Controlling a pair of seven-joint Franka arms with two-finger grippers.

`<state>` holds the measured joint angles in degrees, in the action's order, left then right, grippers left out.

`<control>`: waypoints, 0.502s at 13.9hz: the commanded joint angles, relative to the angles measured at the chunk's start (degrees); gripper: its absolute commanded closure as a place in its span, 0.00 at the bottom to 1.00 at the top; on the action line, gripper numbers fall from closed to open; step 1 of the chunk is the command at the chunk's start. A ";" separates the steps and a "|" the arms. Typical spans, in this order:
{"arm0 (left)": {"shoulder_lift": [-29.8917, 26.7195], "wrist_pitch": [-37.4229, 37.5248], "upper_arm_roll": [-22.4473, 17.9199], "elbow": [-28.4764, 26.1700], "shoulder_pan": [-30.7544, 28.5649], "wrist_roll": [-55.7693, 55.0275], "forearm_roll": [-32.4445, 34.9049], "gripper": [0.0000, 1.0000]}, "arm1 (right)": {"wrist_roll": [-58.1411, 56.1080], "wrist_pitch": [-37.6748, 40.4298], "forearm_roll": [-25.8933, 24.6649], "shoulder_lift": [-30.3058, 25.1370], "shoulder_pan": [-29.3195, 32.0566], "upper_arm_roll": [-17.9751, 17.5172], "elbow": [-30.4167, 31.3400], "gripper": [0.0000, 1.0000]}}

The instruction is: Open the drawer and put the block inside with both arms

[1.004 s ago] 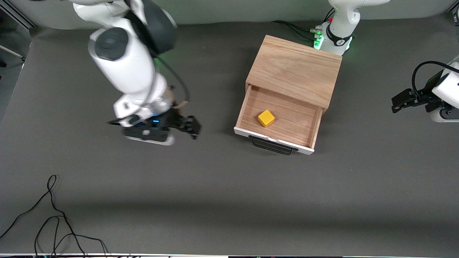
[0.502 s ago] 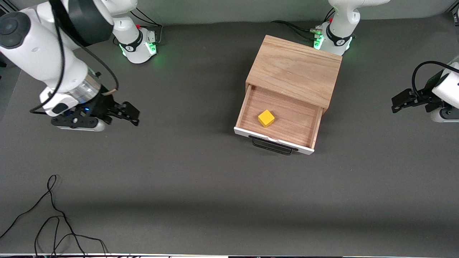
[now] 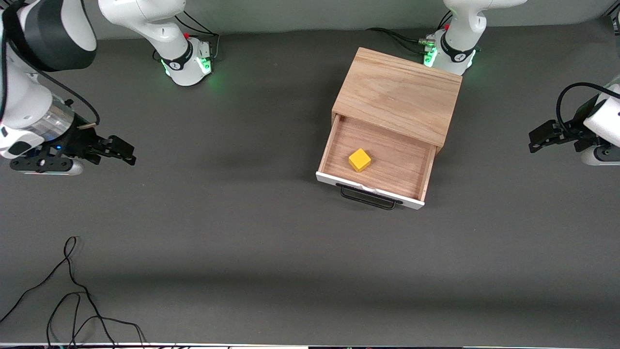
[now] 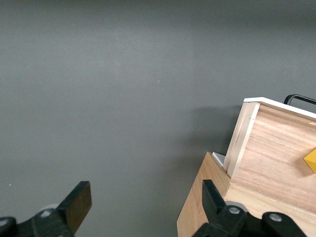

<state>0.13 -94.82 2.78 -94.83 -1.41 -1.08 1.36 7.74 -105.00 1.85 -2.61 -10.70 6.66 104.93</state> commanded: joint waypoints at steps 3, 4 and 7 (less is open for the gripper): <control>-0.31 1.04 -0.40 0.34 0.35 0.82 -0.48 0.00 | -3.77 10.59 1.05 4.02 1.90 0.11 -10.88 0.00; -0.31 1.04 -0.40 0.34 0.35 0.82 -0.48 0.00 | -4.48 10.78 0.96 3.84 1.91 0.02 -11.06 0.00; -0.31 1.04 -0.40 0.34 0.35 0.73 -0.48 0.00 | -5.45 10.69 0.70 4.28 2.18 0.11 -11.06 0.00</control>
<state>0.13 -94.81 2.78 -94.82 -1.41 -1.08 1.31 4.65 -95.56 1.86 0.21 -9.13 6.78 95.76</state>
